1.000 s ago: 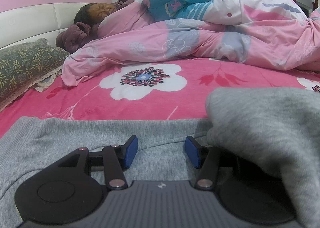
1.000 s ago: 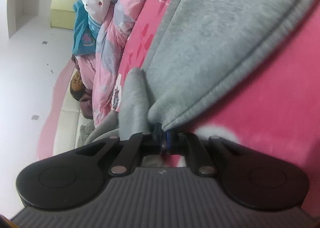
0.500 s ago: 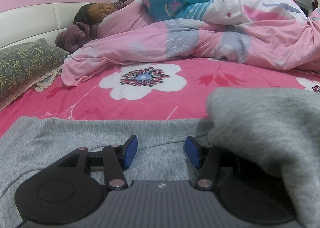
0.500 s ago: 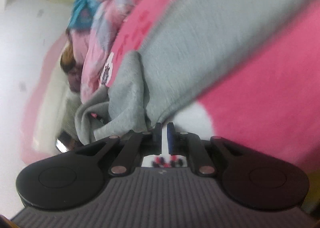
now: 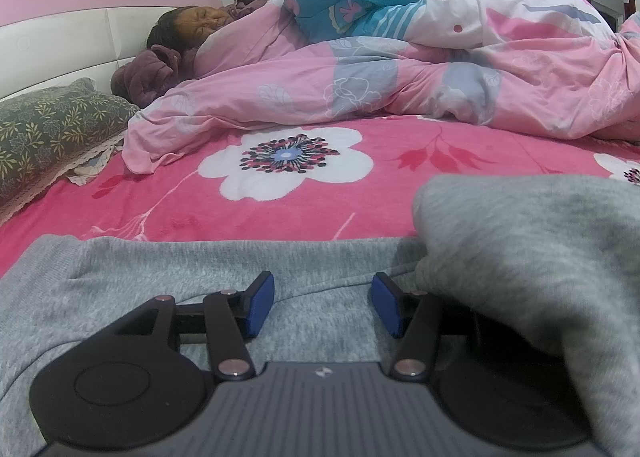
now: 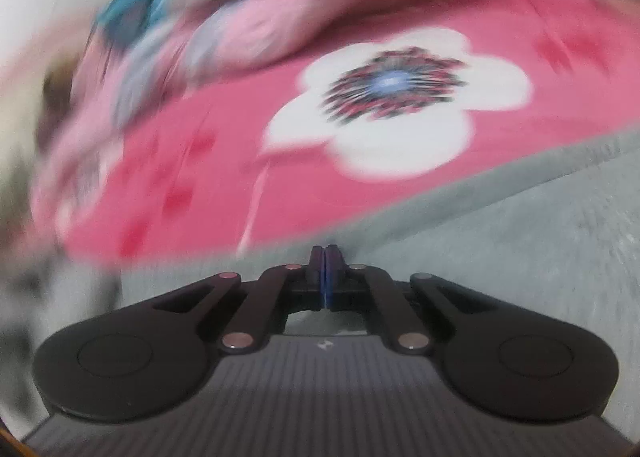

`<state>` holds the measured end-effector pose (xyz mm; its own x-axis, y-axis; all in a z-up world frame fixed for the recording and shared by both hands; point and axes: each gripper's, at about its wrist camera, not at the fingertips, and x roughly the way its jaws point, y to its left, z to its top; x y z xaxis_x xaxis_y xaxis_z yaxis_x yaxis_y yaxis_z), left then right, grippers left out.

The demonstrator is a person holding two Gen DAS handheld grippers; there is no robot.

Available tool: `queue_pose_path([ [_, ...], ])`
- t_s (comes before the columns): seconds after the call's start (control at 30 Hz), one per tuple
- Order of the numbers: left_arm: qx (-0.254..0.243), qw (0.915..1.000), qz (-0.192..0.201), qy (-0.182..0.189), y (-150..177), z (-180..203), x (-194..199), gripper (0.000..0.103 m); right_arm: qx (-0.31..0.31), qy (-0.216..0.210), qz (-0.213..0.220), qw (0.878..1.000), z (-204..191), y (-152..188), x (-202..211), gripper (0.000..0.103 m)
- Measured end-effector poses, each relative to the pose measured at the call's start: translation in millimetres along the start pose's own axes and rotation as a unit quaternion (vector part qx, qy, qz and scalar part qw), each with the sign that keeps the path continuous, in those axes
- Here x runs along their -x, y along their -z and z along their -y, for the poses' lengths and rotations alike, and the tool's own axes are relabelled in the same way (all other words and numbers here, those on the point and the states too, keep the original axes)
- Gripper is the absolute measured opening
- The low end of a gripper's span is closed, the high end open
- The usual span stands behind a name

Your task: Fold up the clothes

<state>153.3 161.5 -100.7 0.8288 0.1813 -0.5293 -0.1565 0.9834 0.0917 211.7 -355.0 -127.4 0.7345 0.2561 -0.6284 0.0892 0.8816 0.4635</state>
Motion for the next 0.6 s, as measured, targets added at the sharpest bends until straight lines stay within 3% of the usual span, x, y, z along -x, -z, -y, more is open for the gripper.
queue_pose_path([
  [0.07, 0.000, 1.0000, 0.000, 0.000, -0.1, 0.1, -0.1, 0.056, -0.014, 0.067, 0.044, 0.997, 11.8, -15.8, 13.5, 0.006],
  [0.1, 0.000, 1.0000, 0.000, 0.000, -0.1, 0.1, -0.1, 0.056, -0.018, 0.079, 0.062, 0.995, 16.2, -18.7, 24.6, 0.006],
  [0.13, -0.001, 1.0000, 0.000, 0.000, -0.2, 0.2, -0.1, 0.056, -0.032, 0.049, 0.065, 0.996, 22.0, -15.8, 36.8, 0.006],
  [0.23, -0.001, 1.0000, 0.000, -0.001, -0.3, 0.3, -0.2, 0.056, -0.084, -0.062, 0.014, 0.994, 46.3, 11.5, 54.4, 0.008],
  [0.3, -0.001, 1.0000, -0.001, -0.001, -0.4, 0.4, -0.3, 0.056, -0.133, -0.083, -0.010, 0.988, 80.9, 28.7, 60.5, 0.003],
  [0.37, -0.001, 1.0000, -0.001, 0.000, -0.5, 1.0, -0.5, 0.057, -0.216, -0.086, 0.027, 0.972, 139.7, 33.2, 79.4, 0.000],
  [0.4, -0.001, 1.0000, -0.001, 0.000, -0.6, 1.2, -0.4, 0.057, -0.253, -0.066, 0.064, 0.963, 171.0, 31.7, 93.9, 0.000],
  [0.47, -0.001, 1.0000, -0.001, 0.000, -0.7, 1.5, -0.3, 0.057, -0.272, 0.027, 0.129, 0.953, 205.3, 24.9, 129.3, 0.000],
  [0.57, -0.001, 1.0000, -0.001, 0.000, -0.7, 1.1, -0.2, 0.057, -0.224, 0.155, 0.154, 0.950, 193.0, 17.8, 163.2, 0.006],
  [0.6, -0.001, 1.0000, -0.001, 0.001, -0.8, 1.0, -0.2, 0.057, -0.194, 0.175, 0.150, 0.954, 176.4, 18.6, 166.9, 0.007],
])
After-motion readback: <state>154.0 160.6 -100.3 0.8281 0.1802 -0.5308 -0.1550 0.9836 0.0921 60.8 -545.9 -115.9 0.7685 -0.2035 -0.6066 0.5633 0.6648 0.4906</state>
